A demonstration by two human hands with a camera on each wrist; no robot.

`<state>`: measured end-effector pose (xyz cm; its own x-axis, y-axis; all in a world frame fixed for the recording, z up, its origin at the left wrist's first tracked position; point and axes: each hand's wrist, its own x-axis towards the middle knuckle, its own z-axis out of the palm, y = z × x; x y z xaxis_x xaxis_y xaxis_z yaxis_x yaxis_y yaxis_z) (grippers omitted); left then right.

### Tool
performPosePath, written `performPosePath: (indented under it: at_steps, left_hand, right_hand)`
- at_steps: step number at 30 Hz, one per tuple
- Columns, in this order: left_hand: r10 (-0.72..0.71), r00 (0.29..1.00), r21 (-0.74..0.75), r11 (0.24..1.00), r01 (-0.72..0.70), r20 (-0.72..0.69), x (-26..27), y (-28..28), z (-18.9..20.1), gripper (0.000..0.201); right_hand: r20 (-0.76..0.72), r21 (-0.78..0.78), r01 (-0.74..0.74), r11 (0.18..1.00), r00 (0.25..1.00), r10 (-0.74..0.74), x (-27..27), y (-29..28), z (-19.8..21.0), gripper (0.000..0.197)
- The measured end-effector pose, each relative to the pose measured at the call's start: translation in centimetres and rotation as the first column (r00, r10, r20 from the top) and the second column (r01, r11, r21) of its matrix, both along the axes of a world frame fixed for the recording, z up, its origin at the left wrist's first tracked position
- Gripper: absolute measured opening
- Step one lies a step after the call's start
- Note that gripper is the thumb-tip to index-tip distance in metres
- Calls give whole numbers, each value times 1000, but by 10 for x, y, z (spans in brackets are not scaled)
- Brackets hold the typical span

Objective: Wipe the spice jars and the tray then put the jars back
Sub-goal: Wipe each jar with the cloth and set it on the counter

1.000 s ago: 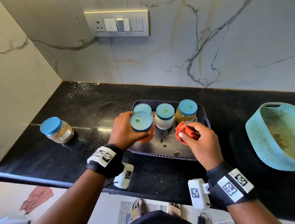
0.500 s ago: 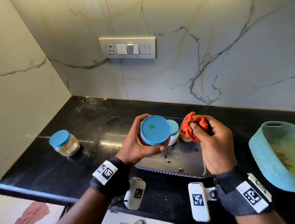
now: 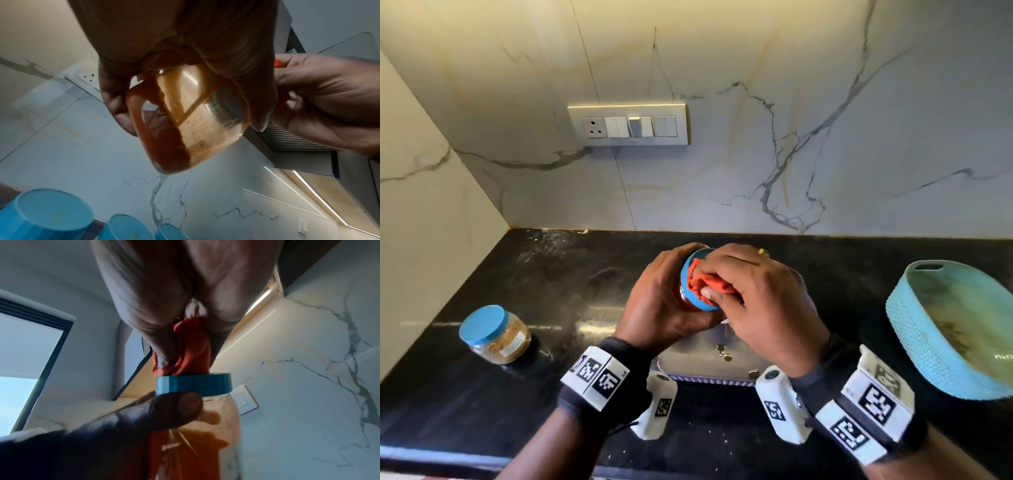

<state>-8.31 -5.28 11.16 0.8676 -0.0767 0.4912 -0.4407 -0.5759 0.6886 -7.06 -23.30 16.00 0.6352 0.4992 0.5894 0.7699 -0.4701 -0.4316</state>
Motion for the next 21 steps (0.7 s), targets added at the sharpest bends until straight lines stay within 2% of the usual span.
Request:
performPosePath:
  at_steps: [3, 9, 13, 17, 19, 21]
  left_hand:
    - [23, 1000, -2, 1000, -23, 19, 0, 5, 0, 82]
    - [-28, 1000, 51, 998, 28, 1, 1, -8, -3, 83]
    - [-46, 999, 81, 996, 46, 7, 8, -8, 7, 83]
    - [-2, 1000, 139, 990, 2, -1, 9, 7, 9, 84]
    - [8, 1000, 169, 986, -9, 4, 6, 10, 6, 83]
    - [-21, 1000, 191, 981, 20, 6, 4, 3, 3, 83]
  right_hand:
    - [-5, -32, -57, 998, 998, 57, -1, -18, -9, 19]
    - [-26, 8, 133, 991, 991, -132, 24, -22, -8, 17]
    - [-34, 42, 110, 993, 993, -109, 14, 0, 4, 17]
    - [12, -93, -11, 996, 1000, 12, -4, -15, -4, 18]
    - [-29, -154, 35, 987, 999, -40, 6, -31, -12, 19]
    - [-79, -146, 108, 983, 990, -120, 22, -35, -12, 16]
